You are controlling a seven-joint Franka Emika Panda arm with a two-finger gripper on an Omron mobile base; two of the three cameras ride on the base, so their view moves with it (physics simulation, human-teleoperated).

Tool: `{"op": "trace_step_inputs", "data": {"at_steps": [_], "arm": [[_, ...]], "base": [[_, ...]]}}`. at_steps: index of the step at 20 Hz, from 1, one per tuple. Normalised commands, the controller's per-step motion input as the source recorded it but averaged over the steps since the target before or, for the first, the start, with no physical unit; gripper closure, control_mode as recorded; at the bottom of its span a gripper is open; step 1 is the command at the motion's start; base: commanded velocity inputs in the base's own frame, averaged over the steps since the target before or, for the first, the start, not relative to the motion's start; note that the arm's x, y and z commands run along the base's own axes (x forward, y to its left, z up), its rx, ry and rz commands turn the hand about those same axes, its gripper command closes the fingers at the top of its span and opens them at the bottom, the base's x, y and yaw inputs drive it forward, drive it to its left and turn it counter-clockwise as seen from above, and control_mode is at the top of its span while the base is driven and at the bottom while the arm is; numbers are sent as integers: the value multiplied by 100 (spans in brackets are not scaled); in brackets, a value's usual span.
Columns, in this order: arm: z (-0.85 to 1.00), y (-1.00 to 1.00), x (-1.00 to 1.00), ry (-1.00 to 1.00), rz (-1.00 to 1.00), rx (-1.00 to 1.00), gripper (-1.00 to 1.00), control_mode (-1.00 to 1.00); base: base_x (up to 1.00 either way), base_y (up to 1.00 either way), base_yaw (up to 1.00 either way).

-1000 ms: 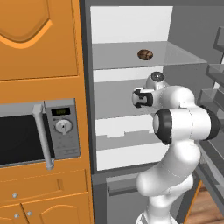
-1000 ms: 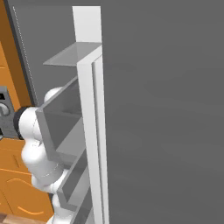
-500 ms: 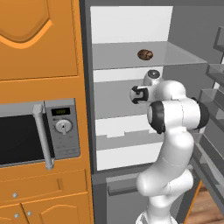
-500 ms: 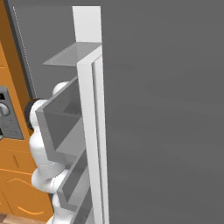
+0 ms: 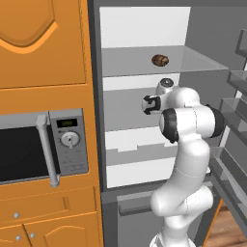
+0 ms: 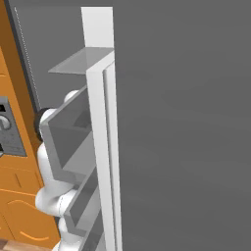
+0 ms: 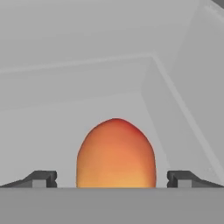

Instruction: Place the cold items (potato and mango) from the fridge in one tupperware on the dining counter. Place the warm items (hot dog and kebab skewer) in the stove area in another tupperware.

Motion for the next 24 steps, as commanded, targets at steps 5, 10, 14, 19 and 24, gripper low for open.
{"op": "trace_step_inputs", "data": {"at_steps": [5, 10, 14, 19, 24], "arm": [[-28, 0, 7, 0, 0, 0, 100, -100], [-21, 0, 2, -1, 0, 0, 100, -100], [7, 0, -40, -21, 0, 0, 100, -100], [59, 17, -93, -24, 1, -8, 100, -100], [70, 27, -97, -8, 0, -9, 100, -100]], "base": [[0, 0, 0], [0, 0, 0], [0, 0, 0], [0, 0, 0], [0, 0, 0]]}}
